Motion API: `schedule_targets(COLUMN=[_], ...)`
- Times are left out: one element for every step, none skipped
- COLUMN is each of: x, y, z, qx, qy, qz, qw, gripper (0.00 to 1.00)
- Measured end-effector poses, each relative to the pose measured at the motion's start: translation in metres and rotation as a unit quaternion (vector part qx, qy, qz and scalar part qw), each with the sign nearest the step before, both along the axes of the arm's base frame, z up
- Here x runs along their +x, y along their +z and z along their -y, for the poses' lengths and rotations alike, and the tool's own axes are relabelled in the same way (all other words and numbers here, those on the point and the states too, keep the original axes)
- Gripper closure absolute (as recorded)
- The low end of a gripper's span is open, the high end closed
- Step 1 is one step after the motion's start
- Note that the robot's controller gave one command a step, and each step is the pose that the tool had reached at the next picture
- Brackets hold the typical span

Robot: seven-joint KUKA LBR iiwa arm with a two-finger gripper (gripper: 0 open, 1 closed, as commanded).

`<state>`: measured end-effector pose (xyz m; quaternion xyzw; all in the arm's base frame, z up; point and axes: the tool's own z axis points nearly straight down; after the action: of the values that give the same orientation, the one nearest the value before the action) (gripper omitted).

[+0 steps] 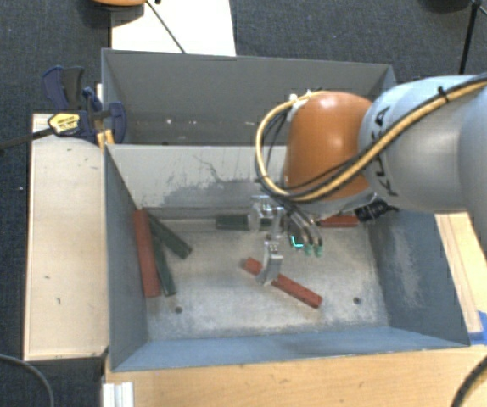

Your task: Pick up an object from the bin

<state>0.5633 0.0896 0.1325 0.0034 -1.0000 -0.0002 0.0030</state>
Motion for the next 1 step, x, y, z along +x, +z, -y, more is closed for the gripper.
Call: schedule_targets(x=[0.0019], y=[0.0045], z=[0.0003], qx=[0.000], qy=[-0.001], qz=[0.0039], qw=[1.0000], gripper=[0.00])
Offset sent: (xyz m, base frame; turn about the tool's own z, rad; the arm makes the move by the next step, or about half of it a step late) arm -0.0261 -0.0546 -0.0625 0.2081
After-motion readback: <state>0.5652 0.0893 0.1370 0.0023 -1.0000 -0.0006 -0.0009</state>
